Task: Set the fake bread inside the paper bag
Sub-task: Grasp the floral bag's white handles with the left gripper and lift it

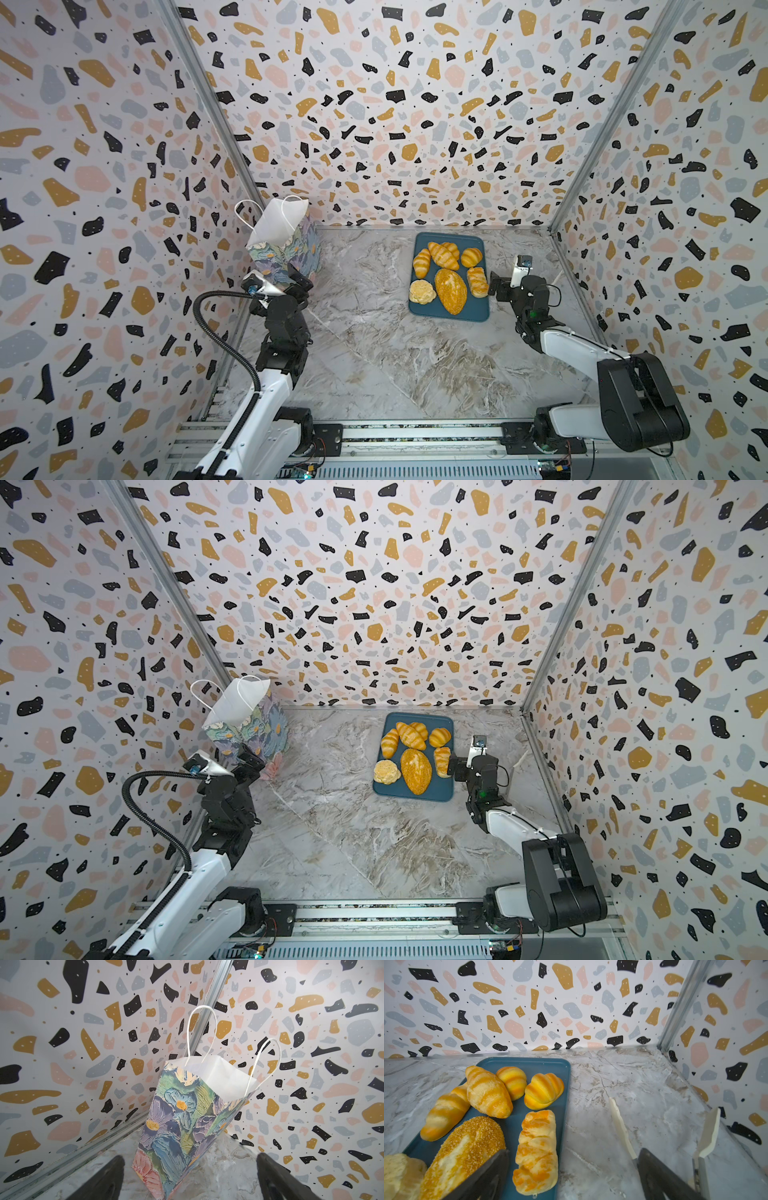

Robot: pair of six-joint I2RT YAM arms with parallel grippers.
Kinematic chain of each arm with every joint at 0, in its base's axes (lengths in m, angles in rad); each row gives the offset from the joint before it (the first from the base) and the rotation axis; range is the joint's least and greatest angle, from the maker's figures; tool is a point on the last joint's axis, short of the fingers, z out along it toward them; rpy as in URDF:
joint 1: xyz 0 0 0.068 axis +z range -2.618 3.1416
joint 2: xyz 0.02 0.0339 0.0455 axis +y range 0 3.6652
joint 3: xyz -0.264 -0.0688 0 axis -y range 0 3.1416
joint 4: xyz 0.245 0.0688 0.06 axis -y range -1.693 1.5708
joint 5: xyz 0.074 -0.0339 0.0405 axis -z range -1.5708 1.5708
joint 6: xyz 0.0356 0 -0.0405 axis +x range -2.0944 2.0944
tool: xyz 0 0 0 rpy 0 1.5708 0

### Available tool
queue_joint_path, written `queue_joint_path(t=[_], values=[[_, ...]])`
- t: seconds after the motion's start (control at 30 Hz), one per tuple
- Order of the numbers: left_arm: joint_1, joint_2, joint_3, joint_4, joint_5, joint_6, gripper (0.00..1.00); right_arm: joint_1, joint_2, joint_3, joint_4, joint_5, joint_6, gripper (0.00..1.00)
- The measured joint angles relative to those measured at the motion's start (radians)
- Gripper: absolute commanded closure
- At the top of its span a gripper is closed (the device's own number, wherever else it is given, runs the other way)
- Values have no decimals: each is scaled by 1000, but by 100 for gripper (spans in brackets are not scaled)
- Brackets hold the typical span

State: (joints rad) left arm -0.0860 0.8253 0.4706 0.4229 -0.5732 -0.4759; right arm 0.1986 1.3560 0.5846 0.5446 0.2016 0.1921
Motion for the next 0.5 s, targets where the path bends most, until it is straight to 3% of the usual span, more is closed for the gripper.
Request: queue_joint_path(t=[0.3, 0.5], values=[[0, 37, 135, -169, 68, -26, 0, 11, 24, 48, -167, 13, 79, 1], [0, 85, 277, -269, 135, -26, 1, 62, 14, 100, -249, 8, 53, 1]])
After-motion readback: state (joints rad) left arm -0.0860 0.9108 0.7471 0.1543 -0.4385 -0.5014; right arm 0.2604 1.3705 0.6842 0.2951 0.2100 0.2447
